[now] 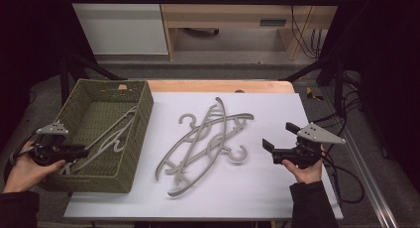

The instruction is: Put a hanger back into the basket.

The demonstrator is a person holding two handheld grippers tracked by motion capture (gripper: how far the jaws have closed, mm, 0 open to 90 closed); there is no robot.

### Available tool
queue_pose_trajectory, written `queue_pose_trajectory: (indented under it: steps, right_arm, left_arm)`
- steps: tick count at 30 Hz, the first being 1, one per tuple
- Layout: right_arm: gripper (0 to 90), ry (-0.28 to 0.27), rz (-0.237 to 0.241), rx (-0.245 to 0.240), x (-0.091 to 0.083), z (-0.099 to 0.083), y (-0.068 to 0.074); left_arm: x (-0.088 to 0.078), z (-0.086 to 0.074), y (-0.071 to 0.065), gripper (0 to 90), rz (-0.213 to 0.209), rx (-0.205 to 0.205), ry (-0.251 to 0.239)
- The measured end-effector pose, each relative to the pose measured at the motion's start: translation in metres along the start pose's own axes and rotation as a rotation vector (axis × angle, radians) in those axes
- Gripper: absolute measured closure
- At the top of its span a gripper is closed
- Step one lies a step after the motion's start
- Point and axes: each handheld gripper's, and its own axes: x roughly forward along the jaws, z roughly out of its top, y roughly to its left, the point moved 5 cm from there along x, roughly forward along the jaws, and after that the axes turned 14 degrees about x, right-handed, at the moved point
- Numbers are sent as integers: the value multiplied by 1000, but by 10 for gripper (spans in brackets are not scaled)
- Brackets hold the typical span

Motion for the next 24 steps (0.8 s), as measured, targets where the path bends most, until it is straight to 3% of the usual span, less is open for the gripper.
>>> queue_pose_trajectory:
  steps: [2, 3, 4, 13, 18, 24]
  right_arm:
    - [12, 2, 1, -1, 0, 0, 0]
    - [11, 2, -1, 0, 1, 0, 0]
    - [11, 2, -1, 0, 1, 0, 0]
    - [11, -8, 6, 4, -1, 1, 0]
    - [10, -3, 4, 3, -1, 1, -1]
    - [9, -4, 2, 8, 0, 1, -1]
  left_arm:
    - [-4, 8, -2, 556, 17, 9, -36]
    - [-8, 17, -5, 489, 44, 2, -83]
    - [-8, 17, -5, 468, 44, 2, -83]
    - [-15, 56, -26, 273, 109, 26, -249]
    - [-8, 80, -47, 161, 102, 45, -302]
    - [1, 104, -69, 99, 95, 28, -403]
